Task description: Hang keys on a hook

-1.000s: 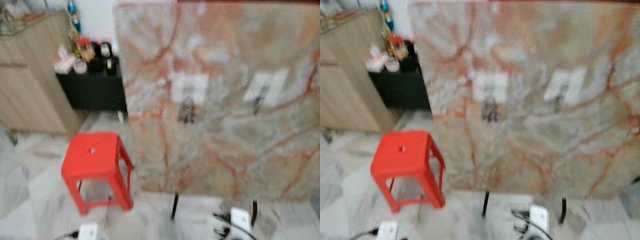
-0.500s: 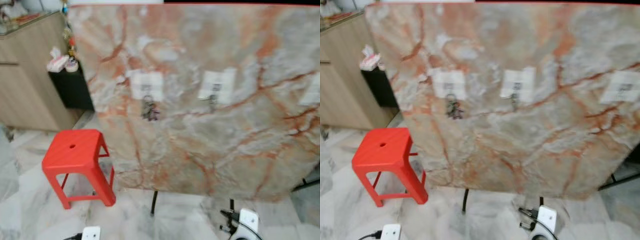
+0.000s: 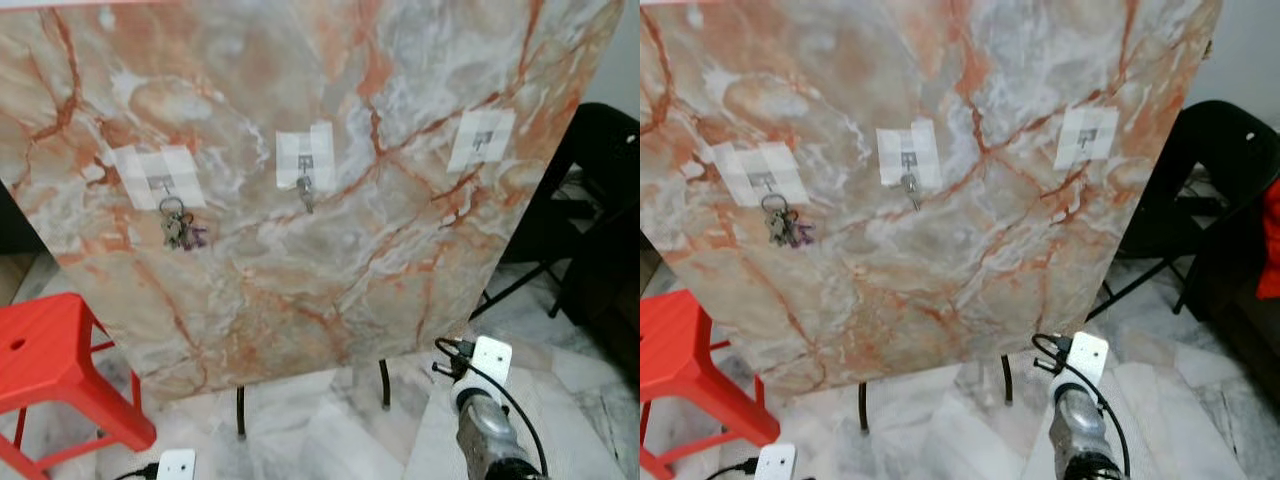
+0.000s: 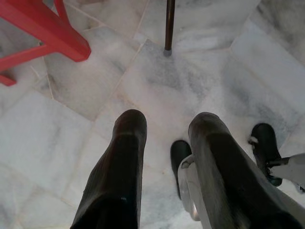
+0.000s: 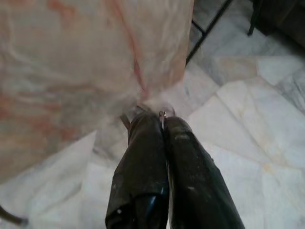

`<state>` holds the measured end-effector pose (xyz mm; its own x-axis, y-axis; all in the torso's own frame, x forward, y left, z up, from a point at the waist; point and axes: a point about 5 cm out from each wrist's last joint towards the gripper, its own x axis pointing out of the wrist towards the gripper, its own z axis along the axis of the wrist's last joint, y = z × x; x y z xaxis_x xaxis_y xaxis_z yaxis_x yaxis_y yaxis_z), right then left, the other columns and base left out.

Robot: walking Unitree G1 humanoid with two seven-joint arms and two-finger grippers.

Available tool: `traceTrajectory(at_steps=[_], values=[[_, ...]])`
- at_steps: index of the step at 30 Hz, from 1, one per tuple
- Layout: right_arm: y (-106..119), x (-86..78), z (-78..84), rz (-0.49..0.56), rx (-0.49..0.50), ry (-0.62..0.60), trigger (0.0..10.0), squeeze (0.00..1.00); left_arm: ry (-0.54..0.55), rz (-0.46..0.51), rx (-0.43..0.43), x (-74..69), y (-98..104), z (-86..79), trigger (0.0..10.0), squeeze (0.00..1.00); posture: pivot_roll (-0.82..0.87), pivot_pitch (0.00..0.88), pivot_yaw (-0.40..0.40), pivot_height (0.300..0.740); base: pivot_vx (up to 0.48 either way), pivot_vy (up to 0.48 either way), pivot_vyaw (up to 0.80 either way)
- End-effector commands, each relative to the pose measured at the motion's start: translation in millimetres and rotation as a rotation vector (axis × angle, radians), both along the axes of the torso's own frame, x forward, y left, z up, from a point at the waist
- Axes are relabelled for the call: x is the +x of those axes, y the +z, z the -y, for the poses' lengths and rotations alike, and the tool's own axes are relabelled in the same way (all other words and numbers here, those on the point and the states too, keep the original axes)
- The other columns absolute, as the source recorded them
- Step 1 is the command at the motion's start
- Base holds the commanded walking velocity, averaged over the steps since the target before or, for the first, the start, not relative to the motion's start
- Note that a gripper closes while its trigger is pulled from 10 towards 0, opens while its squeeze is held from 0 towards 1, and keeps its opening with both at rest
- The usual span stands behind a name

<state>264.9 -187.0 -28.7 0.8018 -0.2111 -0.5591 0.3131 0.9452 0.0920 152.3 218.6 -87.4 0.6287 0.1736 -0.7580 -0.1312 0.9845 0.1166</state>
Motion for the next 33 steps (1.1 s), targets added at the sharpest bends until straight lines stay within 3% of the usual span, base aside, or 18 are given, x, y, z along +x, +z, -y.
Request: traceTrajectory(at_steps=[1, 12, 23, 29, 33], values=[[1.2, 0.6, 0.8, 0.012, -0.018, 0.004, 10.0, 0.00, 0.002, -0.012, 0.003, -1.5, -0.6, -1.7, 10.0, 0.00, 0.02, 0.000, -0.012, 0.740, 0.000, 0.000, -0.80], [25.4, 22.1, 10.2, 0.132, -0.094, -0.048, 10.0, 0.00, -0.002, -0.009, 0.004, -1.1, -0.4, -1.7, 10.0, 0.00, 0.02, 0.000, -0.008, 0.740, 0.000, 0.000, -0.79], [47.5, 39.4, 0.0, 0.260, -0.192, 0.011, 10.0, 0.00, -0.031, -0.007, 0.026, 0.4, 0.6, -2.5, 10.0, 0.00, 0.03, 0.000, -0.004, 0.740, 0.000, -0.136, -0.75], [60.2, 46.5, -4.2, 0.322, -0.306, 0.029, 10.0, 0.00, -0.024, -0.012, 0.021, -0.8, 0.1, -3.2, 10.0, 0.00, 0.03, 0.000, -0.004, 0.740, 0.000, -0.307, 0.00], [72.9, 51.6, 2.8, 0.363, -0.447, -0.012, 10.0, 0.00, -0.004, -0.018, 0.011, -3.3, -1.0, -3.1, 10.0, 0.00, 0.02, 0.000, -0.002, 0.740, 0.000, 0.000, 0.00]])
